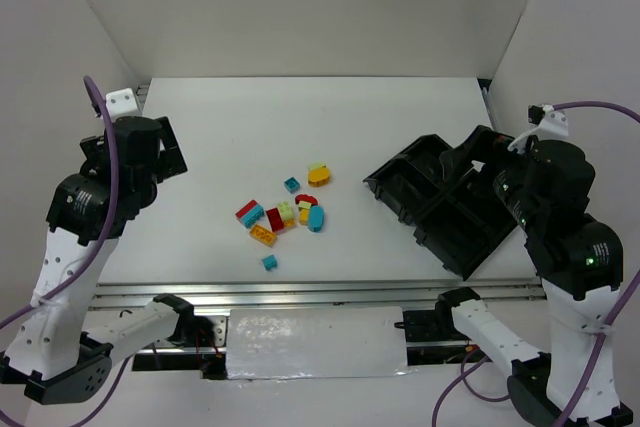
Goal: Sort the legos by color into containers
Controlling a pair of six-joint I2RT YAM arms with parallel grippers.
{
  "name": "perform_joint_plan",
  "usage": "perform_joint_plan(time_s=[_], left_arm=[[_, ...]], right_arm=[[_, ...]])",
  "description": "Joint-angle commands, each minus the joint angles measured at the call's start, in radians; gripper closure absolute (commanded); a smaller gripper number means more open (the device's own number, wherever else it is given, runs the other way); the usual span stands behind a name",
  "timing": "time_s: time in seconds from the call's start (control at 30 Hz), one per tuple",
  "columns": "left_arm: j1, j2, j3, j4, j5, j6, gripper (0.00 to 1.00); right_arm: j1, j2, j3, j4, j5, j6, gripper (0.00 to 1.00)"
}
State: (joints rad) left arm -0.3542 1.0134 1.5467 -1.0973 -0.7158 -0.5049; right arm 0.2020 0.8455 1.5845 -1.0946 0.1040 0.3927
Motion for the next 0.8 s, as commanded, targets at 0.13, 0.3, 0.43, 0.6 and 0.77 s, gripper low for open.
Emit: perform_joint_plan(time_s=[0.13, 0.3, 0.43, 0.6, 0.77], left_arm=[[-0.002, -0.009, -0.002, 0.014, 0.001, -0.014, 0.0], [-0.003, -0.01, 0.004, 0.004, -0.007, -0.029, 0.01], [-0.003, -0.006, -0.014, -0.01, -0.027, -0.061, 0.0], [0.0, 0.005, -0.031, -0.055, -0.054, -0.145, 0.0], [0.004, 0.025, 0.024, -0.137, -0.05, -0.24, 0.0]], right_arm=[[-0.004, -0.011, 0.014, -0.002, -0.01, -0.014, 0.0], [-0.001, 0.019, -0.009, -0.01, -0.096, -0.032, 0.0], [0.159, 0.07, -0.096, 0.03, -0.129, 0.075, 0.0], [0.651, 0.289, -0.207, 0.157, 0.16, 0.291, 0.0], [0.833, 0.586, -0.227, 0.326, 0.25, 0.42, 0.01]])
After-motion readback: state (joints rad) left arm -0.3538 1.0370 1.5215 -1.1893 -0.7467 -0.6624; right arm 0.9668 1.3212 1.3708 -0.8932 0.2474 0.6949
